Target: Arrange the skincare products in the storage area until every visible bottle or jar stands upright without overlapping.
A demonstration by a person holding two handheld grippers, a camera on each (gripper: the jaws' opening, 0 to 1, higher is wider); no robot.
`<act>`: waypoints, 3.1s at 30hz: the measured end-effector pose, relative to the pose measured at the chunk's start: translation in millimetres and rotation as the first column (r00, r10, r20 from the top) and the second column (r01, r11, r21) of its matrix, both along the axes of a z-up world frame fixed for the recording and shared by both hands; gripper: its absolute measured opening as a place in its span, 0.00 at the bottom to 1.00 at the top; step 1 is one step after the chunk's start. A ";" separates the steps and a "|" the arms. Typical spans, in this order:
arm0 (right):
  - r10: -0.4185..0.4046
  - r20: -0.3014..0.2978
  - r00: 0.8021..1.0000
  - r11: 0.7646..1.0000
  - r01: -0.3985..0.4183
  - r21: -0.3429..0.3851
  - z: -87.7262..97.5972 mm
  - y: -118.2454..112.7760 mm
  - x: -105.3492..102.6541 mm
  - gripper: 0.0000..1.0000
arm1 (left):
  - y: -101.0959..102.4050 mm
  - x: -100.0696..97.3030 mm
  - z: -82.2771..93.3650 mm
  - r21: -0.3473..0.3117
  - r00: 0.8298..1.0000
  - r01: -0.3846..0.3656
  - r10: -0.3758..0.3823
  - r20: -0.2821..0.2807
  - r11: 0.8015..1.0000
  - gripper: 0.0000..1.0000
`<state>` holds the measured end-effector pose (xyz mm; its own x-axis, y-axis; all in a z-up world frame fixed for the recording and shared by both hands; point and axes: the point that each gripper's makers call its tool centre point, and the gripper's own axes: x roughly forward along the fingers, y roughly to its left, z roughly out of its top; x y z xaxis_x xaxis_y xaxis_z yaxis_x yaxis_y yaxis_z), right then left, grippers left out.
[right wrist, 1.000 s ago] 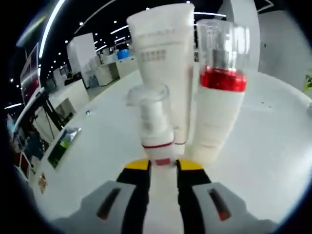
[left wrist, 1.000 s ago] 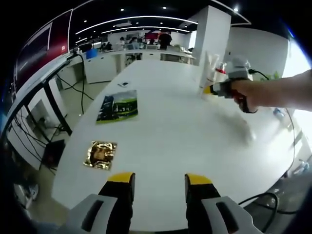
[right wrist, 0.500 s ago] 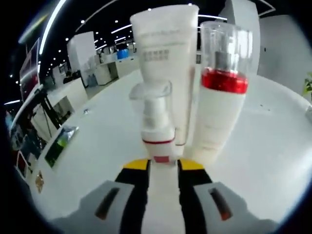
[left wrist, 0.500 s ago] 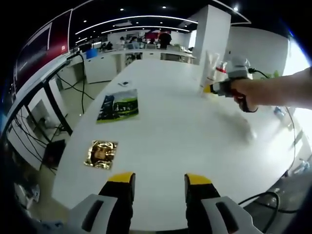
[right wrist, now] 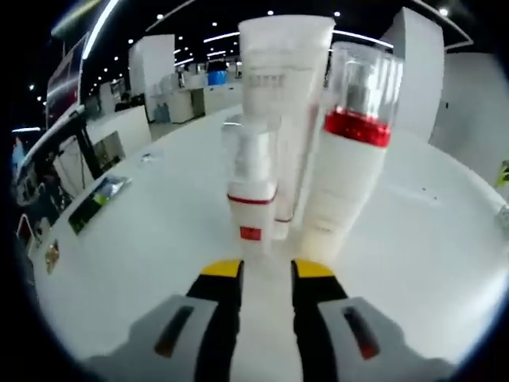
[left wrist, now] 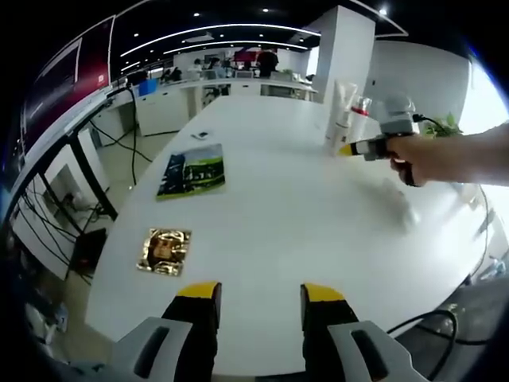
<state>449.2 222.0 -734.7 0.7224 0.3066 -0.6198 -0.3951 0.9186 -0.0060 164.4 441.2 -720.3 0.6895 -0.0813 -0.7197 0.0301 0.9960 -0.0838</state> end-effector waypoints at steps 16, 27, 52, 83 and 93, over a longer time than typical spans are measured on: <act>-0.002 -0.007 1.000 0.999 0.002 0.048 0.6 6.7 6.2 0.24 | 2.1 -1.5 -2.4 0.013 1.000 0.000 0.001 -0.015 1.000 0.41; -0.024 -0.025 0.999 0.994 0.026 0.103 2.2 12.7 8.7 0.25 | 2.6 -2.5 -3.2 0.018 1.000 -0.001 0.001 -0.021 1.000 0.40; 0.232 -0.215 0.949 0.963 -0.193 0.186 16.1 -46.1 -96.0 0.46 | 0.7 -1.9 -3.6 0.021 1.000 0.012 -0.012 -0.024 1.000 0.40; 0.419 -0.280 0.863 0.870 -0.470 -0.147 -24.1 -45.8 -153.9 0.22 | 6.5 -2.0 -1.5 0.053 1.000 0.000 0.001 -0.020 0.999 0.38; 0.520 -0.282 0.806 0.815 -0.567 -0.119 -3.5 -25.3 -168.8 0.20 | 6.5 -2.3 5.2 0.063 1.000 0.001 -0.002 0.001 0.998 0.38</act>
<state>280.4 196.7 -738.1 0.3046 0.4672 -0.8300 -0.8407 0.5416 -0.0037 162.1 447.7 -715.2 0.6898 -0.0371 -0.7231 0.0316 0.9993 -0.0211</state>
